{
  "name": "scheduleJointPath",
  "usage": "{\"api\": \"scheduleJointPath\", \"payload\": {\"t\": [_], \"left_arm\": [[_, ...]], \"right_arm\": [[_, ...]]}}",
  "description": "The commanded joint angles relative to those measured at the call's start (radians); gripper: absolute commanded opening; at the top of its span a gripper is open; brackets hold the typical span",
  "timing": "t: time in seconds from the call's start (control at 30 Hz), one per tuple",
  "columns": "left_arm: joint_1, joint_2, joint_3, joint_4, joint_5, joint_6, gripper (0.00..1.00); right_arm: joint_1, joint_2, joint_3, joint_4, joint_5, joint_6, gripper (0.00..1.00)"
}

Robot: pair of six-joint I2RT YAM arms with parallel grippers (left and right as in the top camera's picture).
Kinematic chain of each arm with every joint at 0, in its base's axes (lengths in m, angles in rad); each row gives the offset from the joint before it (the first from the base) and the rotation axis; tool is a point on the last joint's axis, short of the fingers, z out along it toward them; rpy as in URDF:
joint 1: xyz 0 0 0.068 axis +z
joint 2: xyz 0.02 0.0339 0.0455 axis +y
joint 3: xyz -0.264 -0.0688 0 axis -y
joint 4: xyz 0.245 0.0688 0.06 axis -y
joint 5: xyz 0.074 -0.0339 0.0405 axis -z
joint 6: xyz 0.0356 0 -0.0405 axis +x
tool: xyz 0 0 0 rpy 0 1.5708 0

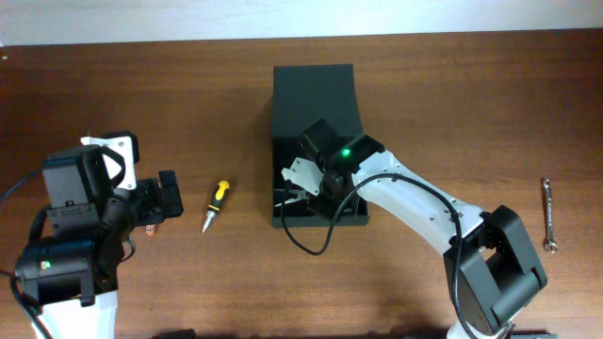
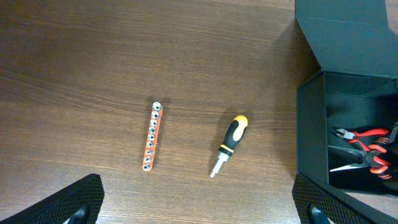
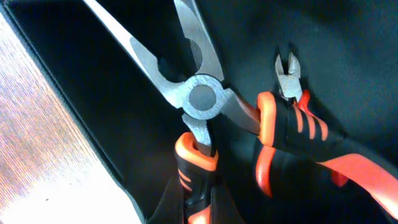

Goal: Pack container
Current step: 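Carry the pliers with the right gripper and drop into the box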

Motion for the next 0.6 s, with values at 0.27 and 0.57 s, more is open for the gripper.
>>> {"api": "scheduleJointPath", "payload": {"t": [0.27, 0.57], "left_arm": [[0.004, 0.002, 0.017, 0.002, -0.003, 0.016, 0.99], [0.004, 0.002, 0.017, 0.002, -0.003, 0.016, 0.99]], "right_arm": [[-0.036, 0.001, 0.000, 0.010, -0.015, 0.033, 0.04], [-0.089, 0.001, 0.000, -0.024, -0.016, 0.038, 0.36]]}}
